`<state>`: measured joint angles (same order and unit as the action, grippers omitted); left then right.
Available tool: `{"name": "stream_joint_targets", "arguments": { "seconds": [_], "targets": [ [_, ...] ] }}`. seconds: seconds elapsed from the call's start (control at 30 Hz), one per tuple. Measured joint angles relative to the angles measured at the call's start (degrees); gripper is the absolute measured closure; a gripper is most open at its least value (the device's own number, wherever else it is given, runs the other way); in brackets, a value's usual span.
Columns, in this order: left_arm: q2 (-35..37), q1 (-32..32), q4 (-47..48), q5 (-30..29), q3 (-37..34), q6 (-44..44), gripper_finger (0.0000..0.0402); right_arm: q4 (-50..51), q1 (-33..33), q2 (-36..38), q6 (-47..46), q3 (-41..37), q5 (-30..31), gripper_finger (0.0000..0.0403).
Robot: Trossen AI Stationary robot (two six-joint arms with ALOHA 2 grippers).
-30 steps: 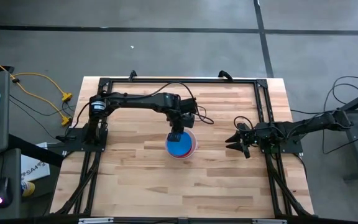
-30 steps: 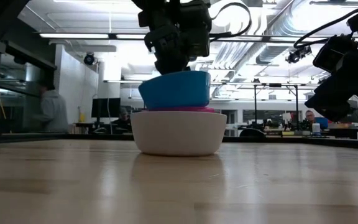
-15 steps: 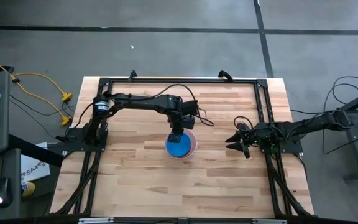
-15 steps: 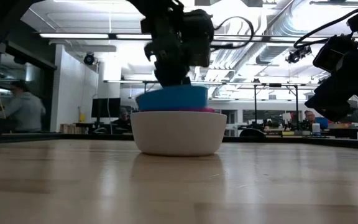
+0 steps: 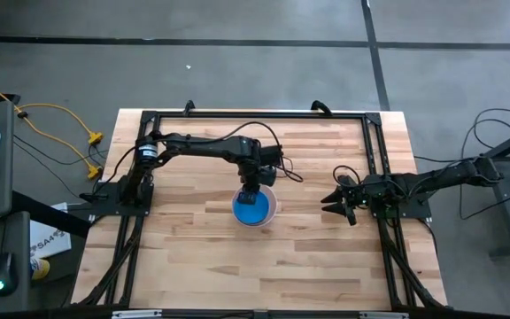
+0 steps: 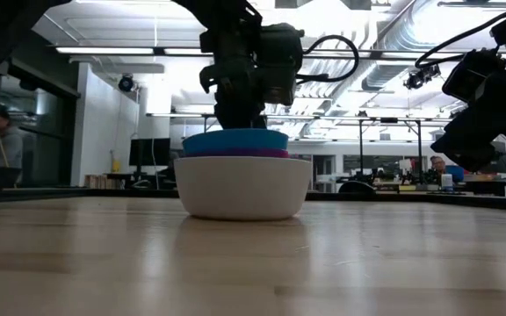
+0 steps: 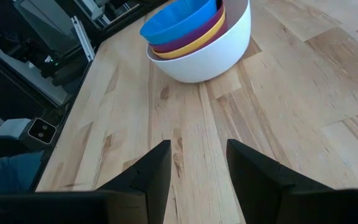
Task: Nest bowls inside each other
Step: Stack the blue bowl on the red bowl, then return to Home Position
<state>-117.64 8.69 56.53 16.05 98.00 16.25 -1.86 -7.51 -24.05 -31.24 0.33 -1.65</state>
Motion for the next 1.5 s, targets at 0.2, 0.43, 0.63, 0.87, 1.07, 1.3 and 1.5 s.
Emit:
{"name": "stream_joint_targets", "arguments": {
  "seconds": [0.2, 0.43, 0.63, 0.87, 1.07, 1.3, 1.5],
  "targets": [
    [0.00, -0.03, 0.12, 0.04, 0.00, 0.00, 0.0364, -0.03, 0.01, 0.00, 0.01, 0.00, 0.00, 0.0254],
    [-0.07, -0.09, 1.09, -0.03, 0.66, 0.60, 0.0345, -0.03, 0.00, 0.00, 0.00, 0.01, 0.00, 0.0254],
    [-0.11, -0.07, 2.22, -0.08, 5.23, 1.70, 0.0332, -0.05, 0.00, 0.00, 0.01, 0.01, 0.00, 0.0254],
    [-0.07, -0.42, 4.37, -0.05, 6.99, 1.66, 0.0327, -0.06, 0.01, 0.00, 0.01, -0.01, 0.00, 0.0254],
    [-0.01, -0.87, 4.72, -1.18, 6.99, 1.55, 0.0327, -0.06, 0.00, 0.00, 0.00, 0.01, 0.00, 0.0254],
    [0.04, -0.81, 9.05, -3.21, 8.77, 1.71, 0.0327, -0.06, 0.02, 0.00, 0.02, 0.01, 0.00, 0.0254],
    [1.51, -0.83, 13.26, 1.16, 15.58, 2.81, 0.0327, -0.06, 0.02, -0.02, 0.00, -0.01, 0.00, 0.0254]
  ]
}}
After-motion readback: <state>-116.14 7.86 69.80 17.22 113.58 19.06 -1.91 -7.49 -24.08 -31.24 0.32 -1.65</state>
